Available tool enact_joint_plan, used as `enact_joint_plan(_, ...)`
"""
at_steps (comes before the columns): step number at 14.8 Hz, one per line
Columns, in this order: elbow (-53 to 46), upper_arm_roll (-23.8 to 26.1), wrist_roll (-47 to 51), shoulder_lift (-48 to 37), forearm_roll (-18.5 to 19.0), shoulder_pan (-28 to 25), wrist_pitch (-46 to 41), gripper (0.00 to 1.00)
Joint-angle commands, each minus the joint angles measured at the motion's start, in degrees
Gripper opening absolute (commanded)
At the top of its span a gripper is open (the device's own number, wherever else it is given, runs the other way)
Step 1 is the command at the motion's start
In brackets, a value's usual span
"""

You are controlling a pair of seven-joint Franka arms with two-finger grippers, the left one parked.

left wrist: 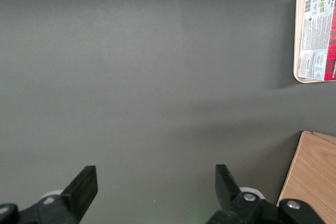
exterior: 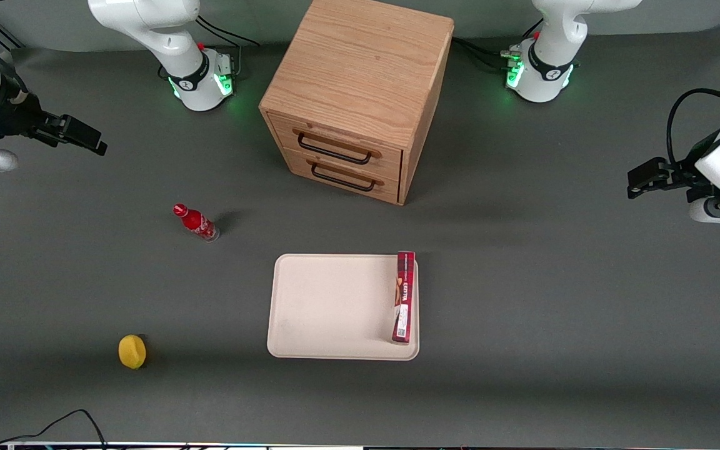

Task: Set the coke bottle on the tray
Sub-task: 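Move the right gripper down over the small red coke bottle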

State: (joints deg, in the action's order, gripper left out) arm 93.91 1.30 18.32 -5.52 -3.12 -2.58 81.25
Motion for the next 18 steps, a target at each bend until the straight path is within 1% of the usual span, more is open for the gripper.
enact_joint_plan(1,-2.6,-0.4,2.0,1.2,1.0,-0.3,-1.9,1.0)
enact_joint_plan(5,-2.8,-0.3,2.2,1.4,0.1,-0.3,-3.5,1.0)
enact_joint_plan(7,-0.3,0.4,1.9,1.4,0.0,-0.8,-2.8,1.0)
enact_joint_plan(8,2.8,1.2,2.2,1.2,-0.1,-0.8,-0.6,1.0)
enact_joint_plan(9,7.4,2.4,2.3,0.6,-0.2,-0.5,3.8,1.0)
enact_joint_plan(12,23.4,2.9,2.5,-0.5,-0.2,-0.6,21.9,1.0)
enact_joint_plan(14,31.5,3.4,3.3,0.2,0.0,-0.6,33.4,1.0)
enact_joint_plan(16,35.9,3.7,3.9,2.7,0.5,-0.5,42.3,1.0)
enact_joint_plan(18,38.5,3.7,4.0,5.2,0.5,-0.8,48.9,1.0)
